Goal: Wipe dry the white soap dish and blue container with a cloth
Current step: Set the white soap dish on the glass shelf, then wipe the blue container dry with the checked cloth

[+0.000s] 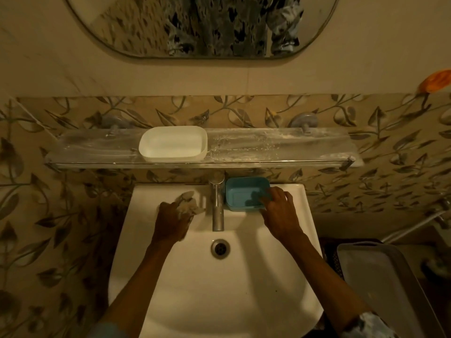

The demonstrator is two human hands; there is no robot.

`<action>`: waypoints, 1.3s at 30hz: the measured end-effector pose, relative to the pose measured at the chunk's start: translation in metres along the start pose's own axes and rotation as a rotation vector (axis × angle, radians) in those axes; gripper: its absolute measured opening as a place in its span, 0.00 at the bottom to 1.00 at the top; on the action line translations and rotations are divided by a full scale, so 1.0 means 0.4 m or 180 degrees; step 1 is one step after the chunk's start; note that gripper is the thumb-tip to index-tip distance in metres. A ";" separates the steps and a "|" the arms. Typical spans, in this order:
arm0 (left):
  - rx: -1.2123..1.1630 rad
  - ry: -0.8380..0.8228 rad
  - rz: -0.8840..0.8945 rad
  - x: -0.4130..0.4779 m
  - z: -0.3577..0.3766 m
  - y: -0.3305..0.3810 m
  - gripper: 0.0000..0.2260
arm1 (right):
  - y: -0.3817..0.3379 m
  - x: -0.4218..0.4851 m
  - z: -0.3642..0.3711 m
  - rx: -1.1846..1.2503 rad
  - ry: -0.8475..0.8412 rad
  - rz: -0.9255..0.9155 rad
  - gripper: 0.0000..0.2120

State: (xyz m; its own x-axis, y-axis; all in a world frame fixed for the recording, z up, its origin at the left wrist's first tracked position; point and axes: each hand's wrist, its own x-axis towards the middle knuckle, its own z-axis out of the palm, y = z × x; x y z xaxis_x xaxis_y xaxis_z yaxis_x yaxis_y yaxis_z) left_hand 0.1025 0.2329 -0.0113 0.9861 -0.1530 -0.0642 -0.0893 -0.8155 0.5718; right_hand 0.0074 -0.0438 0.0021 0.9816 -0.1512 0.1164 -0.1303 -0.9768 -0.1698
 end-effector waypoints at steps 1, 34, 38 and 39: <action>-0.0291 0.0067 -0.0207 -0.028 -0.009 0.004 0.16 | 0.006 0.005 0.005 -0.0061 -0.0064 -0.0085 0.23; -0.0684 0.0281 0.1635 -0.575 -0.003 0.424 0.23 | -0.189 -0.428 -0.262 0.4601 0.0518 0.1435 0.14; -0.0707 0.0521 0.1682 -0.571 -0.008 0.408 0.18 | -0.216 -0.448 -0.259 0.4862 0.0478 0.1517 0.17; -0.0626 0.0535 0.1723 -0.560 -0.018 0.413 0.19 | -0.217 -0.448 -0.261 0.4818 0.0447 0.1492 0.17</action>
State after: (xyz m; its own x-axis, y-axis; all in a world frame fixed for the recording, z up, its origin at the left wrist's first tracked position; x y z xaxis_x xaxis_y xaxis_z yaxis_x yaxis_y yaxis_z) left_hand -0.1320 0.1365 0.1032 0.8177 -0.4144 0.3996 -0.5734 -0.5252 0.6288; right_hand -0.1717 0.0521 0.0982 0.8649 -0.4781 -0.1529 -0.0673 0.1914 -0.9792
